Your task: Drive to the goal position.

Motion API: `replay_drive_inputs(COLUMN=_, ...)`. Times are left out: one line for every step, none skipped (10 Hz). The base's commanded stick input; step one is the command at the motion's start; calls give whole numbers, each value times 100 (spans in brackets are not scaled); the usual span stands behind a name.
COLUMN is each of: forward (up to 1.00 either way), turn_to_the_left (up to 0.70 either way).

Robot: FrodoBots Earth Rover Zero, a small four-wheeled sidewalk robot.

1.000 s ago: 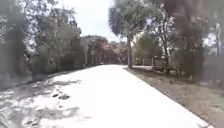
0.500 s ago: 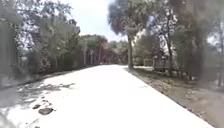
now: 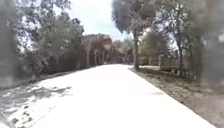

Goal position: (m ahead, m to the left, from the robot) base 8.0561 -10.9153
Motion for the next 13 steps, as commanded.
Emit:
replay_drive_inputs(forward=83, turn_to_the_left=0)
replay_drive_inputs(forward=83, turn_to_the_left=0)
replay_drive_inputs(forward=83, turn_to_the_left=0)
replay_drive_inputs(forward=83, turn_to_the_left=0)
replay_drive_inputs(forward=83, turn_to_the_left=0)
replay_drive_inputs(forward=83, turn_to_the_left=0)
replay_drive_inputs(forward=83, turn_to_the_left=0)
replay_drive_inputs(forward=83, turn_to_the_left=0)
replay_drive_inputs(forward=83, turn_to_the_left=0)
replay_drive_inputs(forward=83, turn_to_the_left=0)
replay_drive_inputs(forward=83, turn_to_the_left=0)
replay_drive_inputs(forward=83, turn_to_the_left=0)
replay_drive_inputs(forward=83, turn_to_the_left=0)
